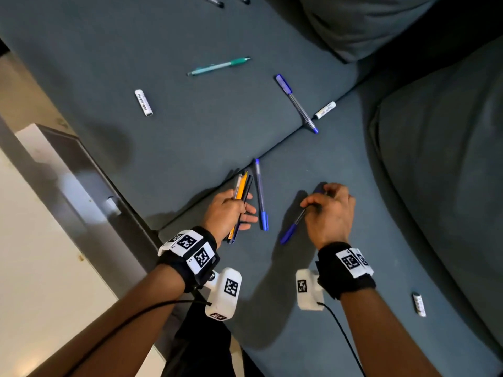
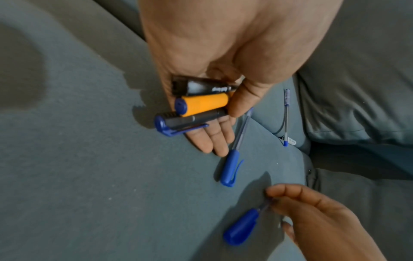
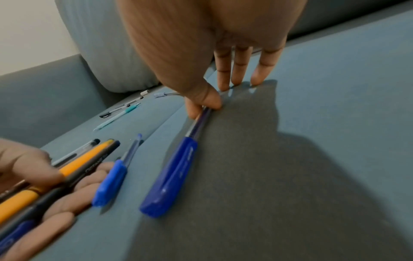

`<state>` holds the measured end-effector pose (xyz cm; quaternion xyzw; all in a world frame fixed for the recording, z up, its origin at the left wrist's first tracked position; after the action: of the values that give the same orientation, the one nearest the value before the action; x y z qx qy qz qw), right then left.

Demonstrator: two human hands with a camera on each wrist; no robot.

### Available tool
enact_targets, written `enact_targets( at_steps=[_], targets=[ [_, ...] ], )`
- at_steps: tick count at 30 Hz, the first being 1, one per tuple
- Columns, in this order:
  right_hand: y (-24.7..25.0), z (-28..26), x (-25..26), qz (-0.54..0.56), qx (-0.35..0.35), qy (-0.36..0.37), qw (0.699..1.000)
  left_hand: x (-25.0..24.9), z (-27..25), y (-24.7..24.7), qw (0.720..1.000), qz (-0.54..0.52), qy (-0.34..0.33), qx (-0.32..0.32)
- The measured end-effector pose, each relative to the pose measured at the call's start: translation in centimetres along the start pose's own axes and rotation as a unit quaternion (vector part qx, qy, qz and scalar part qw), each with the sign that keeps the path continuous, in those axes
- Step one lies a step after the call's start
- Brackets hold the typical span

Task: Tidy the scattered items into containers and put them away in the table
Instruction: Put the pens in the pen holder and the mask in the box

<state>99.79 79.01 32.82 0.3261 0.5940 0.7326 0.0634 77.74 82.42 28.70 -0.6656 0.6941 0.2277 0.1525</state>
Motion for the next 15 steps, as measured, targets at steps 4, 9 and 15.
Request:
enact_targets(
  at_steps=[4,9,15],
  targets=[
    [-2.6,1.1,3.2,0.056,0.032,0.057,0.996,-0.1,-0.1,-0.1,0.998,0.014,-0.044,-0.037],
    [-5.1,1.9,7.5,0.119,0.125,0.083,0.982,-1.7,0.5,1.0,0.979,0.074,-0.162,-0.096],
    [-6.0,0.1,8.4,0.182,0.206,0.013,0.962,-2.9,2.1,0.9,0.942,0.222,-0.231,-0.103]
  ],
)
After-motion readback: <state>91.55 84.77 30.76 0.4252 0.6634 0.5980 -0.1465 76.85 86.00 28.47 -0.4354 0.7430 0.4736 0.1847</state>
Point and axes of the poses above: each hand's wrist, its own z-axis towards the middle knuckle, its own y-axis out of the back of the hand, x = y × z, the point moved 6 cm from there along z, towards the middle knuckle, and after that the axes turned 15 degrees about -x, right-handed, at the moved point
